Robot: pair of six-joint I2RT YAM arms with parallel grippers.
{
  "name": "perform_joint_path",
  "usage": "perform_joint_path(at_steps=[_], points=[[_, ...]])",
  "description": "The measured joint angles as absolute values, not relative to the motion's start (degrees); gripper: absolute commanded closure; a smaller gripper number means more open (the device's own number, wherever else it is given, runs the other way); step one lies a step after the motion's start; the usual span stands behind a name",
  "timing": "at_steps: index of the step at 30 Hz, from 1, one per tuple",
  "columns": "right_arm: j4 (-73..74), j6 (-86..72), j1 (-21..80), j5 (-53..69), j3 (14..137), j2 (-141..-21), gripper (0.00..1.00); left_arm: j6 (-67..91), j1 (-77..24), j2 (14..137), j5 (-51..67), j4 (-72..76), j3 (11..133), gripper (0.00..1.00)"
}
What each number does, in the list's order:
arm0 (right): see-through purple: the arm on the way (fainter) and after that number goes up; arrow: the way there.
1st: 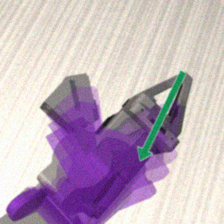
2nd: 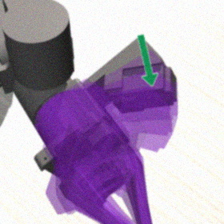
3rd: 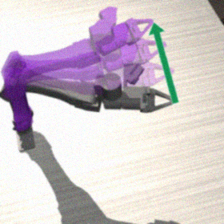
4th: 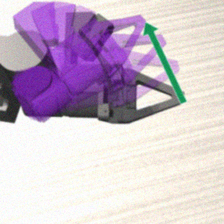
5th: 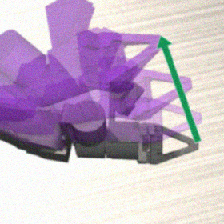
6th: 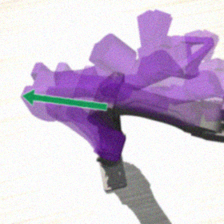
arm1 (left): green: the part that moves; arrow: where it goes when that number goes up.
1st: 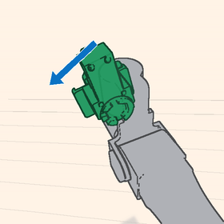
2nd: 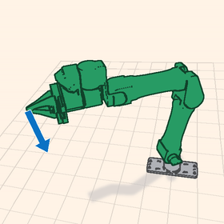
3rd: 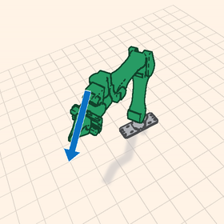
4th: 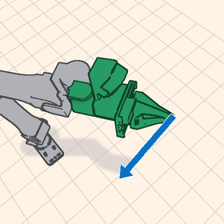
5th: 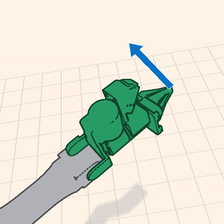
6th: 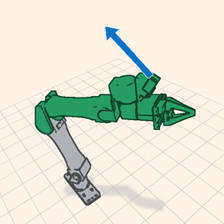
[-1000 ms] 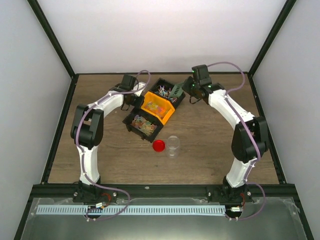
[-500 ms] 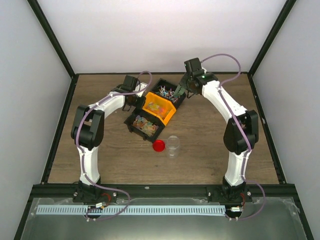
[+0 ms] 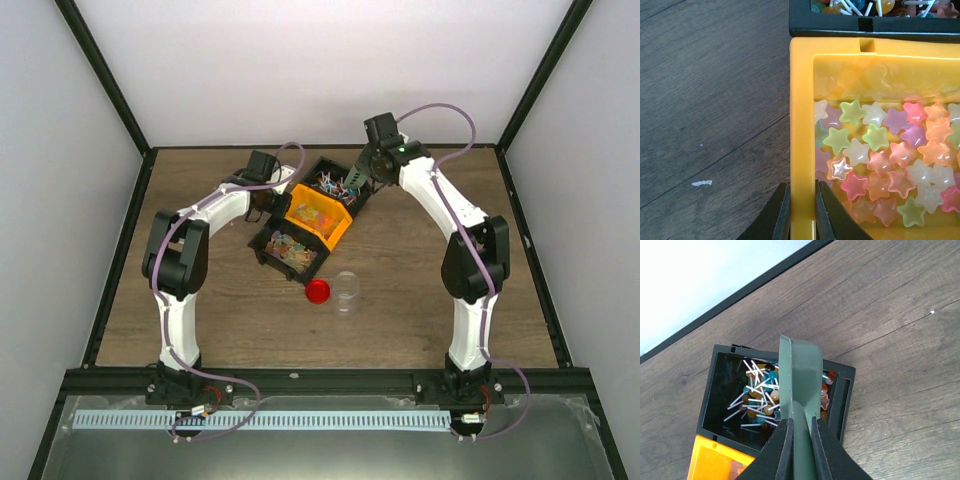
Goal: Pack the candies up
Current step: Scoop the fake candies from the storage box.
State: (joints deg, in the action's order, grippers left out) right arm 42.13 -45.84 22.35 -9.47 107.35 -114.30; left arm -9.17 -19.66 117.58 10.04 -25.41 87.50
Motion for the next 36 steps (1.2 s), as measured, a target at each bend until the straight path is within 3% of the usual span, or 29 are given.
perform_joint_path(at_steps=[16, 28, 36], points=[[39.1, -45.8, 22.4, -4.9, 92.9, -106.5, 0.99, -9.2, -19.8, 117.6, 9.7, -25.4, 87.5, 0.96], [45.8, -45.3, 21.8, -1.9, 107.8, -117.7, 0.99, -9.2, -19.8, 117.3, 9.6, -24.6, 86.8, 0.96], [47.6, -44.8, 21.0, 0.1, 110.0, -119.7, 0.99, -9.1, -19.8, 117.0, 9.6, -24.1, 86.4, 0.96]])
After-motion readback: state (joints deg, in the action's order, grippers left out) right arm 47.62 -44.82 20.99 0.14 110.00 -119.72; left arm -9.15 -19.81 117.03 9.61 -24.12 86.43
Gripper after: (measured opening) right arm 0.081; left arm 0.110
